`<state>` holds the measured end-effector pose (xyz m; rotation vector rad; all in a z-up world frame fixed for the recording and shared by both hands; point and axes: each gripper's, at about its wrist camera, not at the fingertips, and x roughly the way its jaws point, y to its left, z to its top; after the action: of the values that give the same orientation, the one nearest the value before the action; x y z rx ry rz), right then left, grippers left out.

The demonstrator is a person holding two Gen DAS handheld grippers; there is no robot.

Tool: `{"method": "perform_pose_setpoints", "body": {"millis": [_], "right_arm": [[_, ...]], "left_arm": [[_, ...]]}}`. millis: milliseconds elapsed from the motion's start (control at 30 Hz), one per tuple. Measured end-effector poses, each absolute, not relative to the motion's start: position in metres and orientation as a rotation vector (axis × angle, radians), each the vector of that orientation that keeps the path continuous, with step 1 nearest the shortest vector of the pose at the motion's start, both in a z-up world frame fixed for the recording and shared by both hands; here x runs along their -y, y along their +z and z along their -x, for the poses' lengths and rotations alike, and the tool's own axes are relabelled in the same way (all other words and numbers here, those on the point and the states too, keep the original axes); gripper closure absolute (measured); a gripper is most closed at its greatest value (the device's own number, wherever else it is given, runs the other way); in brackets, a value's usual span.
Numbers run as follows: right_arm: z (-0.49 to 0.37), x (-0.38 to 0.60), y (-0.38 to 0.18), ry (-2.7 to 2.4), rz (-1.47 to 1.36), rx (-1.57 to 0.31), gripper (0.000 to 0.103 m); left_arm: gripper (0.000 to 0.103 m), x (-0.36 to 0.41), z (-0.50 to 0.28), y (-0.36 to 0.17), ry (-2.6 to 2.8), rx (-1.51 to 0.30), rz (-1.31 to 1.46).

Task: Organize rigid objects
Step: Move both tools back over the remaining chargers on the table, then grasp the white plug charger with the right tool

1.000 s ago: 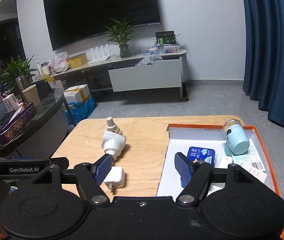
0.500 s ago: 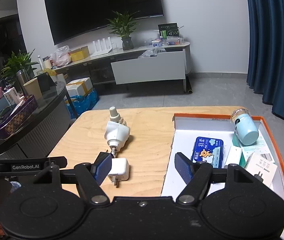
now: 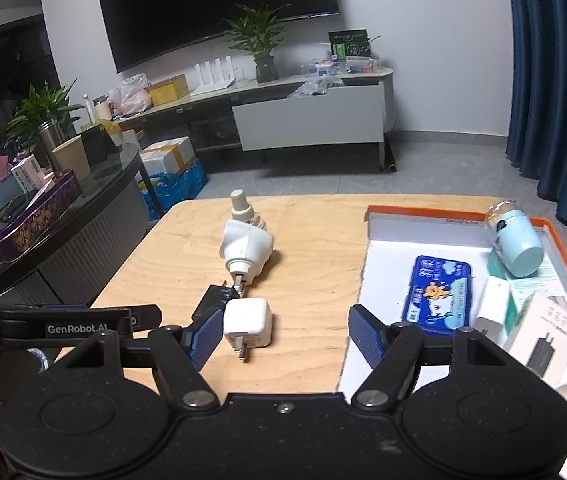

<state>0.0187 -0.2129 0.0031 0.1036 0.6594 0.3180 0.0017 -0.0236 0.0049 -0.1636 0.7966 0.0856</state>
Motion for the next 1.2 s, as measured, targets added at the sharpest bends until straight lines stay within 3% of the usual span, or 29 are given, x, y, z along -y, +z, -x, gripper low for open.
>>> {"method": "perform_pose_setpoints", "body": {"millis": [467,667,800,1200], "right_arm": [[-0.065,0.16,-0.04,0.386,-0.026,-0.769,0.021],[-0.086,0.144,-0.057,0.369,0.013,-0.796,0.032],[-0.092,0.14,-0.065,0.362,0.037,-0.805,0.051],[-0.064,0.186,-0.039,0.306,-0.03,-0.727,0.052]], "left_arm": [[0.0,-0.006,-0.005,0.001,0.138,-0.798,0.185],[0.0,-0.012,-0.009,-0.004,0.131,-0.807,0.194],[0.0,-0.006,-0.014,-0.008,0.102,-0.812,0.188],[0.003,0.036,-0.049,-0.027,0.009,-0.8,0.172]]}}
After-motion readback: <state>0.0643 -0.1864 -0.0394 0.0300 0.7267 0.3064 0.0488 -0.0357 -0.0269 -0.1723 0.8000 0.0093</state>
